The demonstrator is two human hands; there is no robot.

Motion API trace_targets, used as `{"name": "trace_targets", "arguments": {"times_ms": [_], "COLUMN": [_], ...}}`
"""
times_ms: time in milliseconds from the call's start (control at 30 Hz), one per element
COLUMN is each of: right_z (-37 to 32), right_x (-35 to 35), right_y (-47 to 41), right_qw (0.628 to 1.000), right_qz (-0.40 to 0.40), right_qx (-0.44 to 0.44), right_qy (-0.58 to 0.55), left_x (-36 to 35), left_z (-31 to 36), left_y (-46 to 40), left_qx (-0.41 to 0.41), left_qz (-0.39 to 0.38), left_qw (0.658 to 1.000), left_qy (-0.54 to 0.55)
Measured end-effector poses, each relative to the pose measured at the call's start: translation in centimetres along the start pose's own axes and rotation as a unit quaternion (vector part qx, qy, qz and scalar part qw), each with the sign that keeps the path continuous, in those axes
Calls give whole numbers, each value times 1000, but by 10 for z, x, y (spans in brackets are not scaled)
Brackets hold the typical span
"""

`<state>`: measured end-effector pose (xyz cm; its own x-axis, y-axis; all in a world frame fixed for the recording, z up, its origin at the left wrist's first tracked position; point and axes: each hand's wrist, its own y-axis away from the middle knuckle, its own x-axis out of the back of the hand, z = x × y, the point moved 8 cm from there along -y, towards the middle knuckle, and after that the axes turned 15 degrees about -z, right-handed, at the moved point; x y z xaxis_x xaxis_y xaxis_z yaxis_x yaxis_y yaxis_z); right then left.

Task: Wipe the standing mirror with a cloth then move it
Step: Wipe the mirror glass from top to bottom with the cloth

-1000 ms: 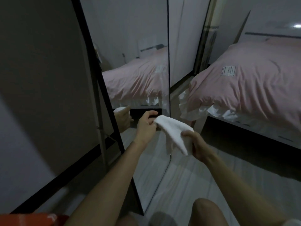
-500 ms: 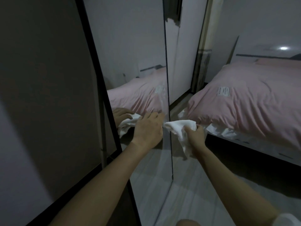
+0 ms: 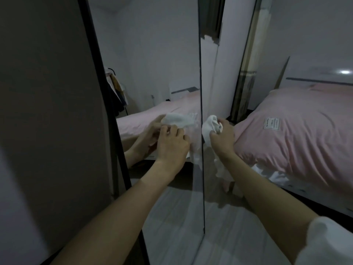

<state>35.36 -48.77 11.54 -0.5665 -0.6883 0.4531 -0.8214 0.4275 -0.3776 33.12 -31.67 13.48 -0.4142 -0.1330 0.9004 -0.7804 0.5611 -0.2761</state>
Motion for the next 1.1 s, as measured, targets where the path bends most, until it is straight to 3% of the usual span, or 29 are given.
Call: {"name": "trace_targets", "arguments": {"times_ms": [100, 200, 333, 433, 500, 567, 667, 733, 800, 867, 967, 1100], "right_z": [-43, -60, -3, 62, 82, 69, 4, -49, -87, -100, -74, -14], "right_x": [-6, -29, -66, -81, -73, -54, -24, -15, -18, -36, -67, -86], "right_y": [-16, -16, 5, 30, 32, 22, 3, -3, -5, 0, 31, 68], "right_qw": [994, 981, 968, 954, 961, 982, 996, 987, 972, 968, 973, 977], "right_qz": [-11, -83, -173, -272, -259, -180, -76, -60, -77, -115, -149, -200], "right_qx": [107, 162, 127, 18, -55, -51, 54, 146, 221, 221, 175, 40], "right_qy": [15, 62, 132, 127, 75, 40, 10, -28, -38, 4, 6, 66], "left_x": [1, 1, -14, -23, -27, -27, -21, -13, -3, 7, 15, 26], "left_z": [-1, 4, 9, 14, 16, 17, 14, 9, 0, -17, -40, -52], "left_y": [-2, -1, -4, -3, -1, 3, 10, 17, 23, 31, 37, 53], "left_qx": [-1, -8, -14, -34, -44, -48, -40, -46, -44, -17, 24, 15], "left_qz": [13, 22, 6, -7, -7, 0, 32, 78, 125, 157, 157, 191], "left_qw": [1000, 1000, 1000, 999, 999, 999, 999, 996, 991, 987, 987, 981], "left_qy": [0, -17, -24, -21, -10, 7, 12, 17, 30, 24, 20, 16]}}
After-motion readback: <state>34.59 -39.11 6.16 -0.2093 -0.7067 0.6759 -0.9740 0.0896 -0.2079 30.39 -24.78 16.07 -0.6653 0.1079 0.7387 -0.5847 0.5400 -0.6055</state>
